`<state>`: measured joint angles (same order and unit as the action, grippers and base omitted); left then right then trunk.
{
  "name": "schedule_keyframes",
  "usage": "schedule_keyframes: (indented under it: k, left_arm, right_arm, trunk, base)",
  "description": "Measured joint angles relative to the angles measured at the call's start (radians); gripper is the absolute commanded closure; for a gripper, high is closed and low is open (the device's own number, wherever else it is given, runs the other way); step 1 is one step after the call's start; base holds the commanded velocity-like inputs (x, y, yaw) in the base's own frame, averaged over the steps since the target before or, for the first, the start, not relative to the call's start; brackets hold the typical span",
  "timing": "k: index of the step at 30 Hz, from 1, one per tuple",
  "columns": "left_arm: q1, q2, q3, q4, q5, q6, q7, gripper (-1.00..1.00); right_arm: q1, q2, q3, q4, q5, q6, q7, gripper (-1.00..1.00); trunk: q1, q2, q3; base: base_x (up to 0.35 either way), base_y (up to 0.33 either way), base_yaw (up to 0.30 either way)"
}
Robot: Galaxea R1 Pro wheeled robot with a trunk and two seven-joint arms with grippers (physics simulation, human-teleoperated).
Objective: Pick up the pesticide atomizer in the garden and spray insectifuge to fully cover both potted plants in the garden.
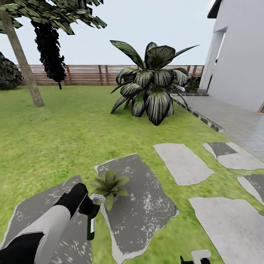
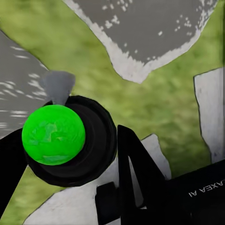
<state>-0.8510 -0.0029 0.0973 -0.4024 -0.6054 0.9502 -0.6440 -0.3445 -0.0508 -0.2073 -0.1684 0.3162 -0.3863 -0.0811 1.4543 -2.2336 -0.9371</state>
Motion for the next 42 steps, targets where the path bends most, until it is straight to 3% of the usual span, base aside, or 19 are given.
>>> schedule_keyframes:
  k: [3,6,9,12,13,15,20,25,37,42]
  left_arm:
    - [-0.017,0.0,-0.001,0.0,0.0,0.001,-0.012,1.0]
    - [-0.064,0.008,-0.023,0.011,-0.002,0.003,-0.069,1.0]
    - [-0.101,0.013,-0.112,0.016,-0.006,0.024,-0.165,1.0]
    - [-0.124,0.015,-0.231,0.017,-0.004,0.034,-0.278,1.0]
    - [-0.127,0.017,-0.258,0.015,-0.004,0.035,-0.324,1.0]
    - [-0.129,0.024,-0.278,0.012,-0.01,0.032,-0.361,1.0]
    - [-0.128,0.065,-0.291,0.008,-0.015,0.031,-0.387,1.0]
    - [-0.119,0.087,-0.292,0.008,-0.011,0.033,-0.389,1.0]
    - [-0.115,0.084,-0.293,0.007,-0.012,0.032,-0.39,1.0]
    - [-0.112,0.09,-0.293,0.01,-0.011,0.033,-0.388,1.0]
  right_arm:
    - [0.0,0.0,0.0,0.0,0.0,0.0,0.001,-1.0]
    - [0.0,0.0,0.0,0.0,0.0,0.0,0.001,-1.0]
    - [0.0,0.0,0.0,0.0,0.0,0.0,0.001,-1.0]
    - [0.0,-0.001,0.0,0.0,0.0,0.0,0.001,-1.0]
    - [0.0,-0.001,0.0,0.0,0.0,0.0,0.001,-1.0]
    - [0.0,-0.002,0.0,0.0,0.0,0.0,0.001,-1.0]
    - [0.0,-0.002,0.0,0.0,0.001,0.0,0.0,-1.0]
    - [0.0,-0.002,0.0,0.0,0.001,0.0,0.002,-1.0]
    - [0.0,-0.002,0.0,0.0,0.0,0.0,0.0,-1.0]
    - [0.0,0.0,0.0,0.0,0.0,0.0,0.001,-1.0]
  trunk:
    - [0.0,0.0,0.0]
    - [0.0,0.0,0.0]
    - [0.0,0.0,0.0]
    - [0.0,0.0,0.0]
    - [0.0,0.0,0.0]
    - [0.0,0.0,0.0]
    - [0.0,0.0,0.0]
    - [0.0,0.0,0.0]
    - [0.0,0.0,0.0]
    - [0.0,0.0,0.0]
  base:
    - [0.064,-0.131,0.059]
    - [0.014,-0.028,0.012]
    - [0.003,-0.006,0.003]
    - [0.001,-0.001,0.0]
    - [0.0,0.0,0.0]
    - [0.0,0.0,0.0]
    - [0.0,0.0,0.0]
    - [0.007,-0.001,0.0]
    - [0.167,-0.158,0.0]
    - [-0.005,-0.011,0.238]
